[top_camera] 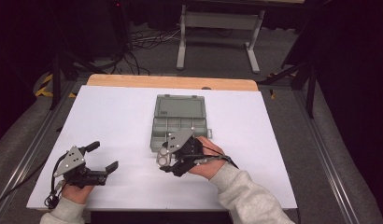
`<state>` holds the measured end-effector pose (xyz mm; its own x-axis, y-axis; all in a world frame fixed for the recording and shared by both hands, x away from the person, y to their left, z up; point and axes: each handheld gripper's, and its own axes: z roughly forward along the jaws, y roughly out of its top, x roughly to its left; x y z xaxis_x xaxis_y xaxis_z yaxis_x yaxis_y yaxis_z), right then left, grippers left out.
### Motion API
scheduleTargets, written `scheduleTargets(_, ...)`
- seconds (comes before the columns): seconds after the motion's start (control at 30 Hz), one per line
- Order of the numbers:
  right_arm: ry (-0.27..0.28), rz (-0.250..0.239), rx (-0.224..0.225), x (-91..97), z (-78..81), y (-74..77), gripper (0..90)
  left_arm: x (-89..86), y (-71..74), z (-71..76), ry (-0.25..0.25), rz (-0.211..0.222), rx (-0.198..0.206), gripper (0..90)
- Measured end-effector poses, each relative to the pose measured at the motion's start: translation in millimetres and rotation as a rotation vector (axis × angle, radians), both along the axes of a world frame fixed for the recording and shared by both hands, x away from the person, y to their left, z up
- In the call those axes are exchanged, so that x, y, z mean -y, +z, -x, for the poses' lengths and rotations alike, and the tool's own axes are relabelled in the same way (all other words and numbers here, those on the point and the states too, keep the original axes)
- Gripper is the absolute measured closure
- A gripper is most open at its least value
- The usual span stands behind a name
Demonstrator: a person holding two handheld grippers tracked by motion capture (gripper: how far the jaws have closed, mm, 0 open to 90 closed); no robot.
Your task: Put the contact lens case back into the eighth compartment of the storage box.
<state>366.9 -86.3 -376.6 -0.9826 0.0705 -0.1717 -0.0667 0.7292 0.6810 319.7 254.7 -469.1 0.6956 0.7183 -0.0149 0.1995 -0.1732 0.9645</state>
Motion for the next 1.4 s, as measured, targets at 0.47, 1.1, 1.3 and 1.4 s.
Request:
scheduleTargets(0.47,-0.047,0.002,0.015,17.8,-8.8,7.8,26.3,0.0,0.0,-0.2,-0.001,-0.003,0.001,0.5)
scheduleTargets(1.1,-0.128,-0.014,0.028,49.9,-21.5,17.3,26.3,-0.2,-0.1,-0.3,0.002,-0.003,-0.001,0.6)
scheduleTargets(1.3,-0.147,-0.020,0.030,56.4,-25.1,18.5,26.3,-0.2,-0.1,-0.3,0.003,-0.002,-0.001,0.6)
scheduleTargets(1.4,-0.157,-0.022,0.032,60.0,-27.2,18.9,26.4,-0.3,-0.1,-0.4,0.003,-0.002,-0.001,0.5)
